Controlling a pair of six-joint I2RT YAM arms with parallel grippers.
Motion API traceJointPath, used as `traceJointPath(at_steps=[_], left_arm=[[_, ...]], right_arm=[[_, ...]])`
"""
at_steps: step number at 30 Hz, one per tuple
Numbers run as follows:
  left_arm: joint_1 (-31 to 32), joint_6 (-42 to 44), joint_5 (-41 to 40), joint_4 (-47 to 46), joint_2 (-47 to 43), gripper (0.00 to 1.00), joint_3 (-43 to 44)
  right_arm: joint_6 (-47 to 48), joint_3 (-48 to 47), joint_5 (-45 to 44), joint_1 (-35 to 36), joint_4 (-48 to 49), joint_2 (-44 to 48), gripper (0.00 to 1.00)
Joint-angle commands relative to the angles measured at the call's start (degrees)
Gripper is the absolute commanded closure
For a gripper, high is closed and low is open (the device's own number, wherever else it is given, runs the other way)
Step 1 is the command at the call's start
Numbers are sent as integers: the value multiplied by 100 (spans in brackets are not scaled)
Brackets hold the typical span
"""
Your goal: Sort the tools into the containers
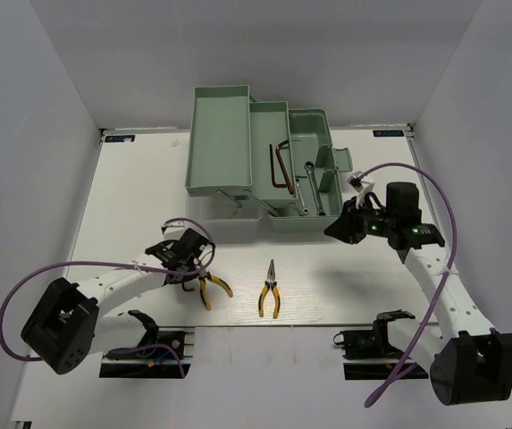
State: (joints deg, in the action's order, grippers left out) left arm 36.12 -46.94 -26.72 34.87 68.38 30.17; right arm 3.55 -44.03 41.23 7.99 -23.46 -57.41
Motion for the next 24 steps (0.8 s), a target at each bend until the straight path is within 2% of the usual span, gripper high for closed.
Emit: traceJointPath(at_steps=[1, 3, 8, 9, 14, 20, 24], left_arm=[[-113, 62, 325, -130, 176, 59, -38], [-114, 62, 396, -200, 237, 63, -91], [-114, 62, 527, -200, 185, 86, -196], [-114, 62, 580, -200, 185, 86, -248], [-114, 62, 641, -200, 44, 100, -249], [-44, 62, 756, 395, -798, 100, 48], [9, 236, 756, 1196, -1598, 100, 664]], right_arm=[[49, 70, 16, -17, 114, 194, 84], [40, 88, 25, -17, 123, 212, 84], [14, 79, 34, -17, 140, 239, 85], [-3, 79, 43, -25, 140, 274, 85], [-21, 70, 16, -34, 140, 309, 86], [-39, 96, 25, -25, 149, 318, 86], [-30, 96, 34, -34, 140, 309, 78]])
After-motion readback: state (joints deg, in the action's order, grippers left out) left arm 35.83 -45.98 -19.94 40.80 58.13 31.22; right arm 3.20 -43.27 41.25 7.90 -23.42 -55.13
